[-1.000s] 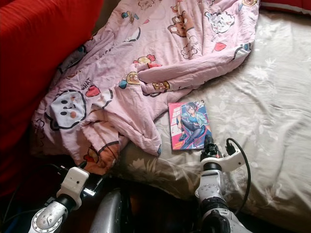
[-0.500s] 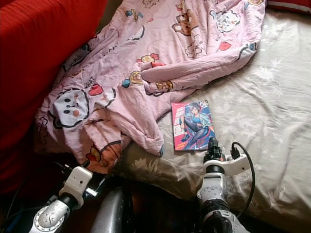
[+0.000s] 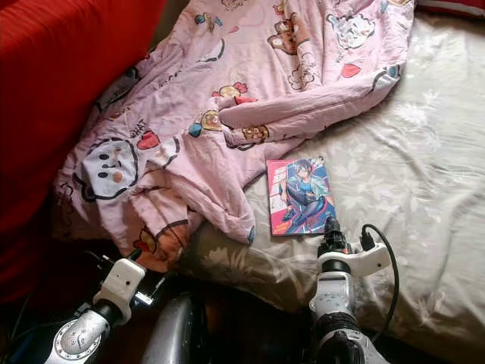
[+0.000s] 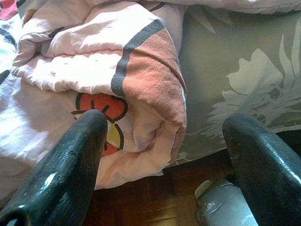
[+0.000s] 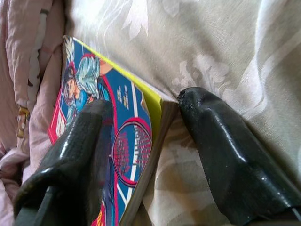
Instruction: Clean up the room
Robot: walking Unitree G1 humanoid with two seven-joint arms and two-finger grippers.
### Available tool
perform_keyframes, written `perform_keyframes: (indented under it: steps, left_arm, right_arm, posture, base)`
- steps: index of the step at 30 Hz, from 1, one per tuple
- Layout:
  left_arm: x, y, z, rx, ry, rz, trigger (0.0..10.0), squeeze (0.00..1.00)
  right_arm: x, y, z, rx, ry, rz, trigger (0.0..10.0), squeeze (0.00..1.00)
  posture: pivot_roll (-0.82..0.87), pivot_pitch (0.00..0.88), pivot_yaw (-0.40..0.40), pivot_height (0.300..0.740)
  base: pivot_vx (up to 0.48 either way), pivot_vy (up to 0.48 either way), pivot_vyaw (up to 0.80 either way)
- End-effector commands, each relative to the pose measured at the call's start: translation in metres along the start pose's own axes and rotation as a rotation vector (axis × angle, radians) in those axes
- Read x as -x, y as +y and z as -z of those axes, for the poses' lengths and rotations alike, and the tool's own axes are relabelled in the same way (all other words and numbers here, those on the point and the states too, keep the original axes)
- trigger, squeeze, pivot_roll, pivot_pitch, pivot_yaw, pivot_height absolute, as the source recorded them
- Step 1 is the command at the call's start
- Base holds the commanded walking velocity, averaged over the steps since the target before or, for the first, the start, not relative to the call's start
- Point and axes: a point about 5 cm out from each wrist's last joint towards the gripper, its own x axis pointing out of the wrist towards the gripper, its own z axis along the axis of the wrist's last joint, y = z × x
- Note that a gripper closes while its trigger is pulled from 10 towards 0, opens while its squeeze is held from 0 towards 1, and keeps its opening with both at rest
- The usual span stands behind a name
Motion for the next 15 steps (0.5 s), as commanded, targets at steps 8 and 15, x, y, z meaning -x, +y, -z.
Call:
perform_keyframes:
  steps: [8,15]
  left_arm:
    - [0.010,-0.002,0.009,-0.041,0.044,0.028,10.0,0.00]
    - [0.011,-0.003,0.009,-0.054,0.043,0.037,10.0,0.00]
  right_arm:
    - [0.015,-0.012,0.037,-0.062,0.175,0.082,10.0,0.00]
    - [0.018,-0.017,0.042,-0.112,0.203,0.118,10.0,0.00]
  posture:
    - [0.21,0.382,0.173,0.574]
    - [0.22,0.381,0.174,0.574]
  base:
    - [0.000,0.000,0.00]
    - [0.000,0.000,0.00]
